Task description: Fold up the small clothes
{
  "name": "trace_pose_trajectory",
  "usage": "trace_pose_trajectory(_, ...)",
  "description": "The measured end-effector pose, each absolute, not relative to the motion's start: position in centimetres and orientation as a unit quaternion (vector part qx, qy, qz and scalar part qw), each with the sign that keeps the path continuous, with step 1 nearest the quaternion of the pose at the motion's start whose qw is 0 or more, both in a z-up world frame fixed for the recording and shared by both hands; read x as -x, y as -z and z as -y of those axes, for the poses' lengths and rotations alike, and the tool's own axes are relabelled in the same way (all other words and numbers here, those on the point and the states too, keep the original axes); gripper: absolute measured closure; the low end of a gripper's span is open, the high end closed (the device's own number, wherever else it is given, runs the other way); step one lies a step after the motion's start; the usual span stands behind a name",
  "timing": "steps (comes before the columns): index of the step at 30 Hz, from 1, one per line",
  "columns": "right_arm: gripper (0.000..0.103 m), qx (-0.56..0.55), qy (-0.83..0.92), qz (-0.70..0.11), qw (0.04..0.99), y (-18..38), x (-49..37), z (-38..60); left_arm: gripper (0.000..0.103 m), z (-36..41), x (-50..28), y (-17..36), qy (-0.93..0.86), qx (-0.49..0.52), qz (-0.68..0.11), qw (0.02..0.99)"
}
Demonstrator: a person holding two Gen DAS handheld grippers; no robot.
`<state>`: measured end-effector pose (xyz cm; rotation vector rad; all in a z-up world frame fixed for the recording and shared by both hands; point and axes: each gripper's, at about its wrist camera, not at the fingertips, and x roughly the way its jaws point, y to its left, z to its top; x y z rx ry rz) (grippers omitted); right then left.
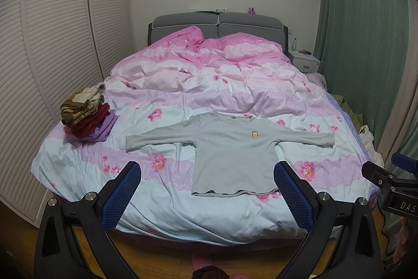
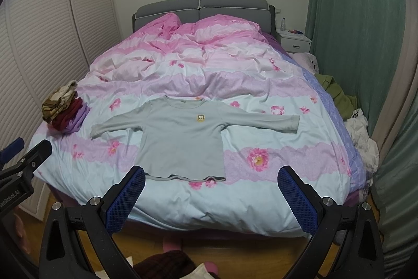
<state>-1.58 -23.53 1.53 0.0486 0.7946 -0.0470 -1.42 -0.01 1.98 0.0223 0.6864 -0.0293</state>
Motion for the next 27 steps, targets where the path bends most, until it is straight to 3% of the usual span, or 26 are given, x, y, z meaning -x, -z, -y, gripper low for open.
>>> trace_pose_trajectory(17, 0.001, -0.026, 0.023, -0.404, 0.914, -0.3, -0.4, 22.8, 0.0, 0.1, -2.4, -0.4, 0.021, -0.024, -0.362, 0.932)
trace_pose_trajectory(27, 0.001, -0.051, 0.082, -0.435, 0.895, 3.2, -6.7, 24.8, 0.0, 2.2, -11.3, 1.3, 0.058, -0.074, -0.362, 0.927)
